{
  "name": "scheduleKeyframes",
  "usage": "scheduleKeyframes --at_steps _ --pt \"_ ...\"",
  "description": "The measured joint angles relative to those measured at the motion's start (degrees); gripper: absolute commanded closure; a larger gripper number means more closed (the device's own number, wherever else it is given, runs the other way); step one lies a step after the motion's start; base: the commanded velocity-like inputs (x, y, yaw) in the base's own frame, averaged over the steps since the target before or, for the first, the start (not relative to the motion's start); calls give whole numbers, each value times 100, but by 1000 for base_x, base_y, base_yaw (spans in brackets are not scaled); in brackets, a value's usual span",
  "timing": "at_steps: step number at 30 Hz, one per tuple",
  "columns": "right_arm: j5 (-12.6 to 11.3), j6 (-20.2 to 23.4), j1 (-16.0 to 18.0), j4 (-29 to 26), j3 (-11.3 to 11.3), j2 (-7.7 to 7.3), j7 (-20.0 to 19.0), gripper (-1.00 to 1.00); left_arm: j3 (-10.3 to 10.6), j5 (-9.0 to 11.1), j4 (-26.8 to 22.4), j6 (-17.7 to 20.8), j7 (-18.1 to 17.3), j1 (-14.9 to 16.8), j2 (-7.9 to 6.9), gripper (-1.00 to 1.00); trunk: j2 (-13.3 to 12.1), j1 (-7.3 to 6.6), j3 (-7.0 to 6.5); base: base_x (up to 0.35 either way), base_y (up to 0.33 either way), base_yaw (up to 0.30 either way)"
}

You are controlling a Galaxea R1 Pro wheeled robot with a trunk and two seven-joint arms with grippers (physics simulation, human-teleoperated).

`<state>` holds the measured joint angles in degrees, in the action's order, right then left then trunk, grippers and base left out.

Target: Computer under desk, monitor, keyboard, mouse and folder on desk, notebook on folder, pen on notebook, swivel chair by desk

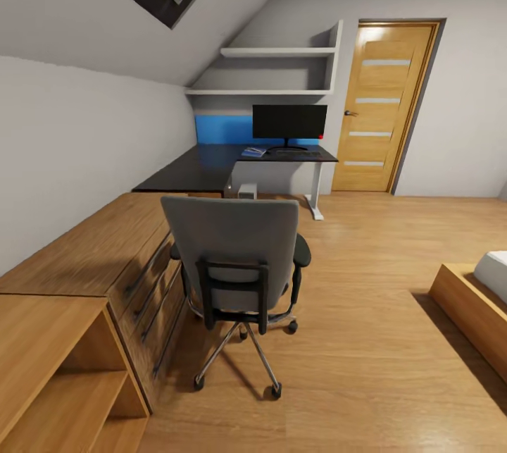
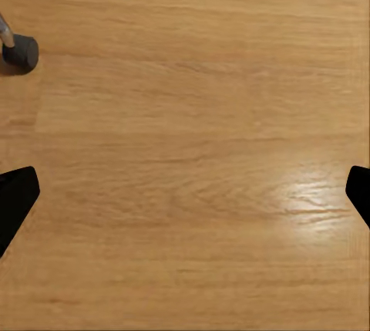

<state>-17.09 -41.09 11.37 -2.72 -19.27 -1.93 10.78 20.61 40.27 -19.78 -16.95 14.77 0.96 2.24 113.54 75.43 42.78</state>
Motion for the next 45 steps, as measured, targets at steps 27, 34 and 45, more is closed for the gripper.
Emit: scheduleKeyframes --at_steps 27,34,45 --pt "24 2731 2366 -1928 24 860 58 -100 4 -1325 -1525 1694 459 2732 681 -100 1083 593 485 0 0 0" --pt "19 2828 2583 -2299 -17 925 54 -100 -21 -1319 -2357 2536 1017 2855 621 -100 1363 747 611 0 0 0" --pt "323 2784 2576 -2346 -511 1193 396 -100 -10 -1311 -2415 1861 1146 2862 271 -100 1805 989 808 0 0 0"
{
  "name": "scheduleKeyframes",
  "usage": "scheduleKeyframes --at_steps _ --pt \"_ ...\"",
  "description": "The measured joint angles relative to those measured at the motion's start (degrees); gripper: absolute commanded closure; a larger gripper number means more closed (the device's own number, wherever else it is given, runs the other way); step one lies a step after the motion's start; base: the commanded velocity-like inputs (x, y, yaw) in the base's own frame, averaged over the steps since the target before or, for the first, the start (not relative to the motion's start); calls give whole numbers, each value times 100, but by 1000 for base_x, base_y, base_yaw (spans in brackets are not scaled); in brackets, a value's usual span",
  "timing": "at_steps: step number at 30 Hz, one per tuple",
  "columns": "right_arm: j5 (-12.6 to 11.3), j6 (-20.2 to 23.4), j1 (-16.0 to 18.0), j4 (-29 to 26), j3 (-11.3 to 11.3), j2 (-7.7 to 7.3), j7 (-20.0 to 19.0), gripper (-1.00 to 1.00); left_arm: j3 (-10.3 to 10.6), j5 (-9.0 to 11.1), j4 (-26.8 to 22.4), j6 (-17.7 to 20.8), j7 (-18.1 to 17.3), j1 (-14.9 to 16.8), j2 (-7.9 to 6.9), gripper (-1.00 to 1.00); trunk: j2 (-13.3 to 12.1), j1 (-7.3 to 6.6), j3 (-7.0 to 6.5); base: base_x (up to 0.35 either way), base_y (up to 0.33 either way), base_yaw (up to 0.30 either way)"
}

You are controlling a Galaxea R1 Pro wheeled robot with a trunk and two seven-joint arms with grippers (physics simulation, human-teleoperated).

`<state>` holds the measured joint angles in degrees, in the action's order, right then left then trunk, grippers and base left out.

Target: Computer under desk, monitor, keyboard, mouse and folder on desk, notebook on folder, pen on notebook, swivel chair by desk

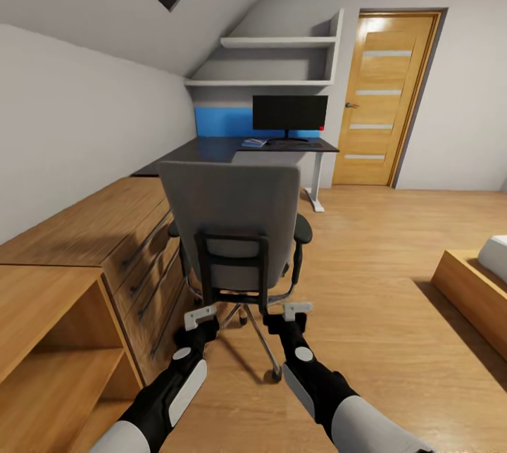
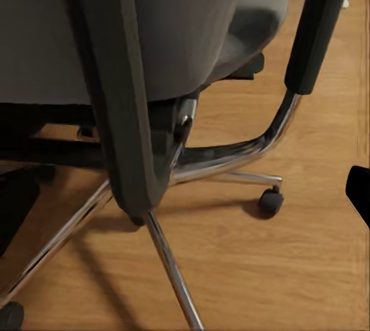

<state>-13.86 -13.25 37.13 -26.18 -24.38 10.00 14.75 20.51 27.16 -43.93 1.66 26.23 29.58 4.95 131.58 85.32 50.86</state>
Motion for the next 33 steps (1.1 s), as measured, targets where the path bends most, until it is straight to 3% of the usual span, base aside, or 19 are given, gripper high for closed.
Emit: scheduleKeyframes --at_steps 3,10,16,24,29,33 --pt "62 -4 -2 -13 -70 0 189 -100 -13 -12 -3 -122 -4 0 -117 -100 120 66 54 0 0 0" --pt "79 3 -3 -1 -123 0 274 -100 -25 9 11 -120 -18 0 -211 -100 401 220 180 0 0 0" --pt "85 59 56 -27 -134 0 290 -100 -35 41 383 711 -47 61 -200 -100 642 352 287 0 0 0" --pt "60 37 88 -6 -121 0 286 -100 -46 41 657 1095 -146 404 -208 -100 963 527 431 0 0 0" --pt "60 25 92 8 -118 0 285 -100 -58 46 1232 1125 -445 746 -225 -100 1162 636 521 0 0 0" --pt "87 22 93 11 -116 0 285 -100 -65 78 1551 1120 -997 936 -218 -100 1168 648 609 0 0 0"
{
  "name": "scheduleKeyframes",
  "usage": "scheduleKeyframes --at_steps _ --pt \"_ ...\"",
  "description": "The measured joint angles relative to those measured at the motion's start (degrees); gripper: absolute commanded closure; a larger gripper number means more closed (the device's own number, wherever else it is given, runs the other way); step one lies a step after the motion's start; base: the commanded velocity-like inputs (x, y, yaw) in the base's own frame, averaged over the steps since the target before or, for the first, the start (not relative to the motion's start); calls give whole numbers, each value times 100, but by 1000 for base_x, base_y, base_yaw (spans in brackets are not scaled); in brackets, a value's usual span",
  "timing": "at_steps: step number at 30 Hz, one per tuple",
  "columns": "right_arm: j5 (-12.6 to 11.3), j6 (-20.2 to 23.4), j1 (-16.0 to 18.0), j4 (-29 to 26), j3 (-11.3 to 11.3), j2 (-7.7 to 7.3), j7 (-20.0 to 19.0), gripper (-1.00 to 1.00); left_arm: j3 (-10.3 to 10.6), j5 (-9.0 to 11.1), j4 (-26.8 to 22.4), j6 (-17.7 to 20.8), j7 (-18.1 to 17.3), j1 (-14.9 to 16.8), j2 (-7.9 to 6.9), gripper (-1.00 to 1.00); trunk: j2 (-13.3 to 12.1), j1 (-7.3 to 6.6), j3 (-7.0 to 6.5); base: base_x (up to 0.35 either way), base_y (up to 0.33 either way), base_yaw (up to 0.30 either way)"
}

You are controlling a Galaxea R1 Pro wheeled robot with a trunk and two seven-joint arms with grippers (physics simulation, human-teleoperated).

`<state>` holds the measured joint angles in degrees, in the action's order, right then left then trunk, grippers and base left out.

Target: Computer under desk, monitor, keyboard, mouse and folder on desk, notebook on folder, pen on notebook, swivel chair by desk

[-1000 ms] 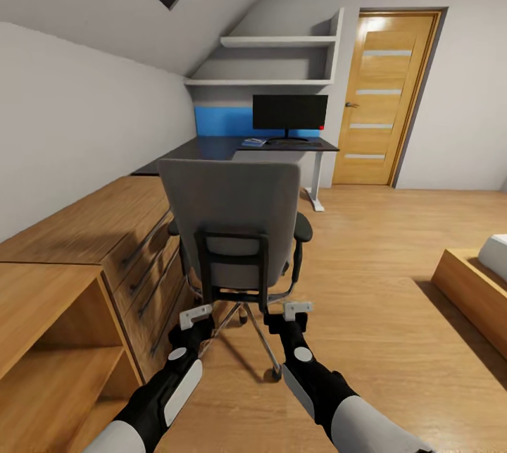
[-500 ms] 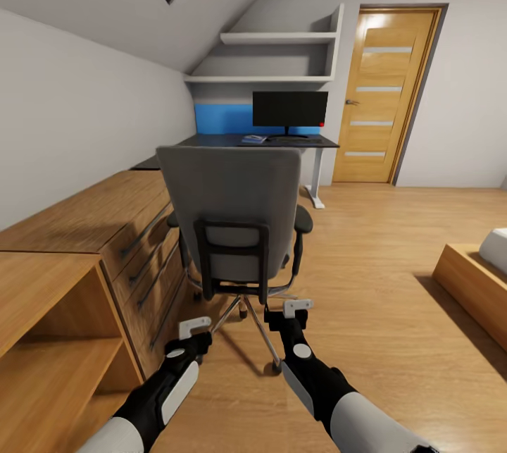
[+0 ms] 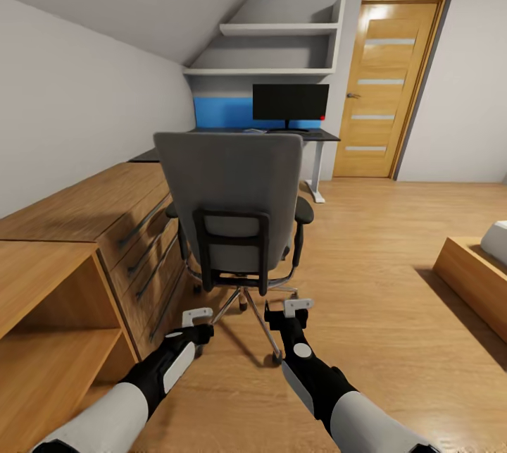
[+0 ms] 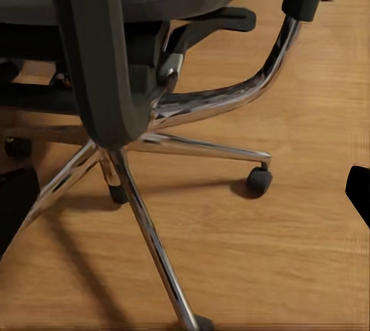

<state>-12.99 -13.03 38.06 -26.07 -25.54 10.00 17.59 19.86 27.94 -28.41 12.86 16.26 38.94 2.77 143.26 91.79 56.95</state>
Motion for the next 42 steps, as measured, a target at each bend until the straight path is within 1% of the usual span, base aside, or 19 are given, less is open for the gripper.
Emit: scheduleKeyframes --at_steps 3,5,14,19,20,24,25,27,28,32,35,36,42 --pt "10 -6 0 -1 11 0 -4 -100 -2 9 78 -6 -248 55 11 -100 4 8 67 0 0 0" --pt "16 -13 1 -3 14 0 -6 -100 -2 16 99 0 -333 73 15 -100 7 13 111 0 0 0" --pt "38 -74 0 -5 10 0 -15 -100 -13 29 118 -10 -413 91 5 -100 19 36 311 0 0 0" --pt "44 -135 -4 -5 -3 0 -17 -100 -46 28 122 -138 -424 93 -45 -100 26 49 421 0 0 0" --pt "50 -136 -3 -5 -6 0 -16 -100 -48 26 121 -161 -426 93 -60 -100 26 49 422 0 0 0" --pt "110 -164 -4 -16 -14 0 -24 -100 -47 23 117 -408 -453 93 -136 -100 26 49 422 0 0 0" --pt "178 -207 -6 -17 -24 0 -31 -100 -41 22 118 -610 -458 94 -159 -100 26 49 422 0 0 0" --pt "263 -292 -7 -5 -44 0 -32 -100 -34 24 119 -868 -461 94 -174 -100 26 49 422 0 0 0" --pt "349 -419 -7 20 -67 0 -36 -100 -30 21 118 -1134 -462 94 -183 -100 26 49 422 0 0 0" --pt "493 -609 -8 159 -147 0 -37 -100 -12 8 126 -1569 -445 91 -185 -100 26 49 422 0 0 0" --pt "521 -520 -8 211 -176 0 -41 -100 -4 10 150 -1694 -441 91 -181 -100 26 49 422 0 0 0" --pt "523 -405 -9 228 -186 0 -43 -100 -1 12 178 -1744 -439 91 -176 -100 26 49 422 0 0 0" --pt "523 -131 19 237 -196 0 -43 -100 2 27 270 -1775 -413 91 -169 -100 26 49 422 0 0 0"
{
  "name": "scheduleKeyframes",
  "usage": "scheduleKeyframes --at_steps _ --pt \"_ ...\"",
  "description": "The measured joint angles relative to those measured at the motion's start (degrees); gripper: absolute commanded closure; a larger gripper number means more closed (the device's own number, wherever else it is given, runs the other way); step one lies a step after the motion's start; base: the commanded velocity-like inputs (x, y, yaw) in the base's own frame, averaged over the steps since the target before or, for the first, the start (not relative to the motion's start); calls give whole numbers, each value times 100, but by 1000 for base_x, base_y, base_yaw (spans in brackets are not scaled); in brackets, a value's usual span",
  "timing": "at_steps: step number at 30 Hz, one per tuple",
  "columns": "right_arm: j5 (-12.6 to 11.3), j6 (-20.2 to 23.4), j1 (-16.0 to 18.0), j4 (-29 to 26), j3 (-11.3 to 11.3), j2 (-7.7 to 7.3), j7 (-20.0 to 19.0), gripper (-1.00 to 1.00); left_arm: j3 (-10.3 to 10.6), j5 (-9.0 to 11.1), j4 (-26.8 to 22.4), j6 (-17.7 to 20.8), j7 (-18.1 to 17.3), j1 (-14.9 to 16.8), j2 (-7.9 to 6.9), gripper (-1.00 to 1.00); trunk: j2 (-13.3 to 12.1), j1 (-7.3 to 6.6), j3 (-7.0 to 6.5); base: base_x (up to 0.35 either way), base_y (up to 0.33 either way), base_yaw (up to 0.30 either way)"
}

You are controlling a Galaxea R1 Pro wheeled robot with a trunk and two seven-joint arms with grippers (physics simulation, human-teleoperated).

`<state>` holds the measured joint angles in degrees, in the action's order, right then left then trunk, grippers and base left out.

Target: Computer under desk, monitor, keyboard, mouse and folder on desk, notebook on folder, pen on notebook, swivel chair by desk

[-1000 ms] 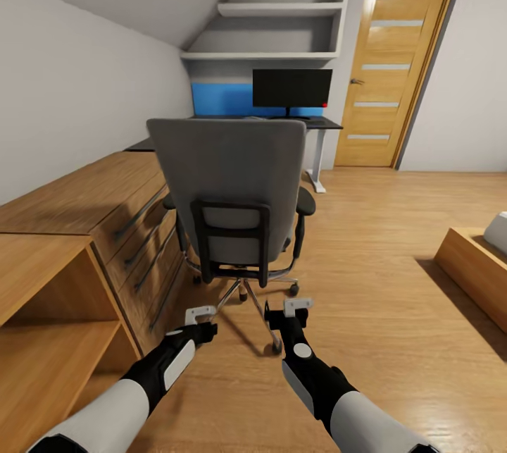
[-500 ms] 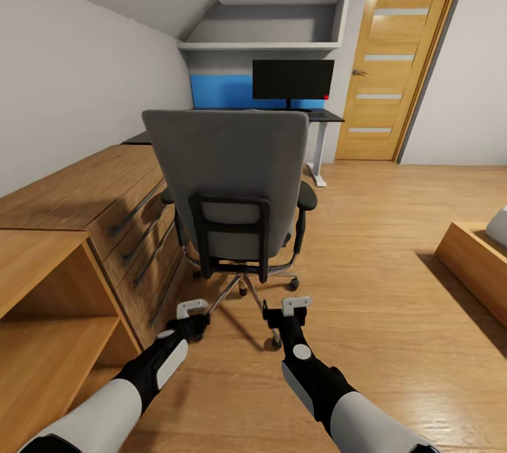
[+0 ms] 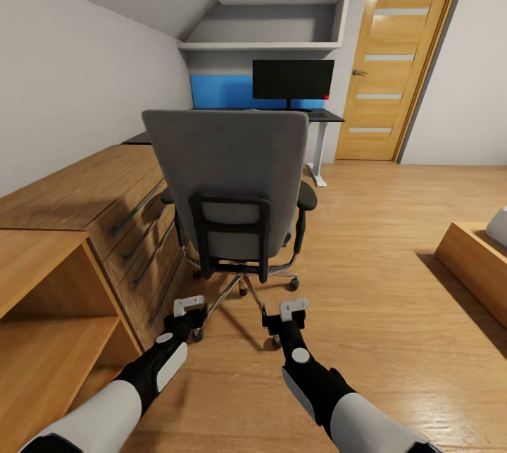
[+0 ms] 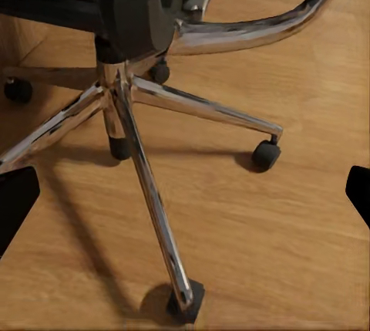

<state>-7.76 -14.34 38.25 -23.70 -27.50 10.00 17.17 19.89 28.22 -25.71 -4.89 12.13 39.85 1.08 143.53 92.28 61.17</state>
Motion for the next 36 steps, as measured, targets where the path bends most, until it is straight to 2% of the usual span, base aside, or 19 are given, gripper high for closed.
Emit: scheduleKeyframes --at_steps 3,8,10,16,24,30,36 --pt "-34 149 148 12 1 0 3 -100 4 16 235 87 13 0 5 -100 0 0 0 0 0 0" --pt "-350 457 487 32 18 0 4 -100 -6 14 516 156 13 1 12 -100 0 0 0 0 0 0" --pt "-548 562 578 44 22 0 1 -100 -17 16 565 156 -9 1 8 -100 0 0 0 0 0 0" --pt "-764 701 659 102 26 0 -4 -100 -26 15 600 117 -35 1 11 -100 0 0 0 0 0 0" --pt "-790 699 674 224 -4 0 -4 -100 -9 1 636 -300 -39 1 24 -100 0 0 0 0 0 0" --pt "-811 691 676 242 -7 0 -5 -100 4 -2 648 -442 -19 1 43 -100 0 0 0 0 0 0" --pt "-816 659 672 250 -17 0 -37 -100 3 -4 660 -466 -20 1 166 -100 0 0 0 0 0 0"
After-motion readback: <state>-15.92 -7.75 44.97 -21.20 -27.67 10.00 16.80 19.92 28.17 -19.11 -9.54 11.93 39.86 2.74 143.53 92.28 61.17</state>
